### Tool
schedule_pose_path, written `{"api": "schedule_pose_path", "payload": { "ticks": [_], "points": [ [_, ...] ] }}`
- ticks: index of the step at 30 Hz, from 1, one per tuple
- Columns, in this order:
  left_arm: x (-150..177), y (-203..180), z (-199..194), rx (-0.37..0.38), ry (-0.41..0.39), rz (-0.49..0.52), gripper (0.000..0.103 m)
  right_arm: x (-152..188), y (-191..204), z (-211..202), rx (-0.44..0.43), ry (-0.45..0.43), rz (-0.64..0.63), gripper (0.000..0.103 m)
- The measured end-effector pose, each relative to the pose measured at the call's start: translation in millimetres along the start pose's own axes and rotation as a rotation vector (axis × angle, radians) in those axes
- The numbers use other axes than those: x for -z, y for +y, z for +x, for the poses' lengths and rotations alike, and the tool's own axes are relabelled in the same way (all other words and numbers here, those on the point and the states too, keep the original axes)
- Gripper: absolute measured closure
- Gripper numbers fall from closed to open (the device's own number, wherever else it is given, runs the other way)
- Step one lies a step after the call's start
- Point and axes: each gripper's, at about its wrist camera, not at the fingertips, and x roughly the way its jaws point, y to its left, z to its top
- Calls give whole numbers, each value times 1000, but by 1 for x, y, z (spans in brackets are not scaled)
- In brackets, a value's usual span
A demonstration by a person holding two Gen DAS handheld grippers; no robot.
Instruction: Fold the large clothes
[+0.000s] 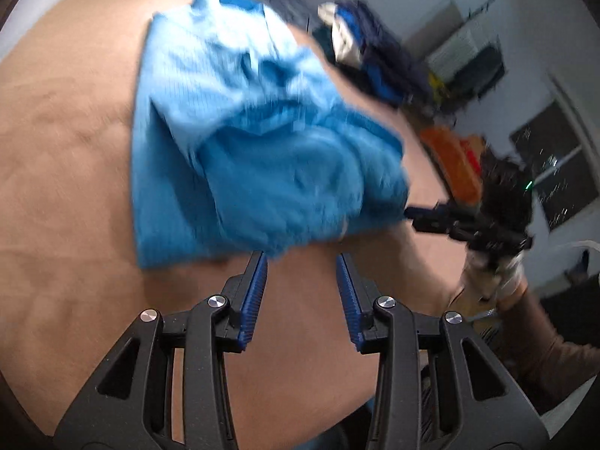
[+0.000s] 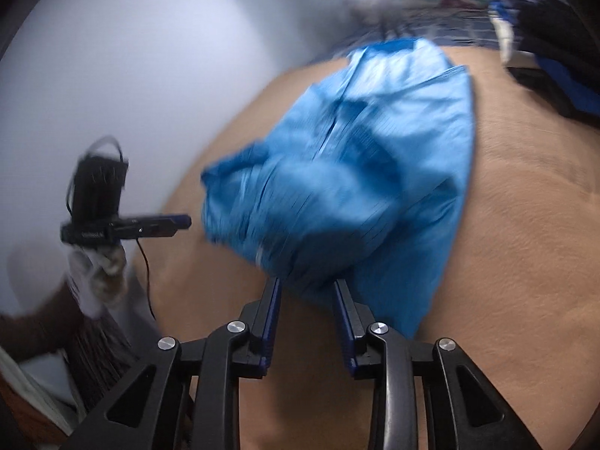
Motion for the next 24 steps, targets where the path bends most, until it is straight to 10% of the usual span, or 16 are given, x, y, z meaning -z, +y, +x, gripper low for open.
{"api": "schedule_pose_path", "payload": {
  "ticks": [8,24],
  "points": [
    [-22,15,24,-84,-3,-44,65,-13,7,29,93,69,-57,75],
    [-104,45,9,-179,-259,-210,65,-105,-37,11,212,-262,160,69]
  ]
}}
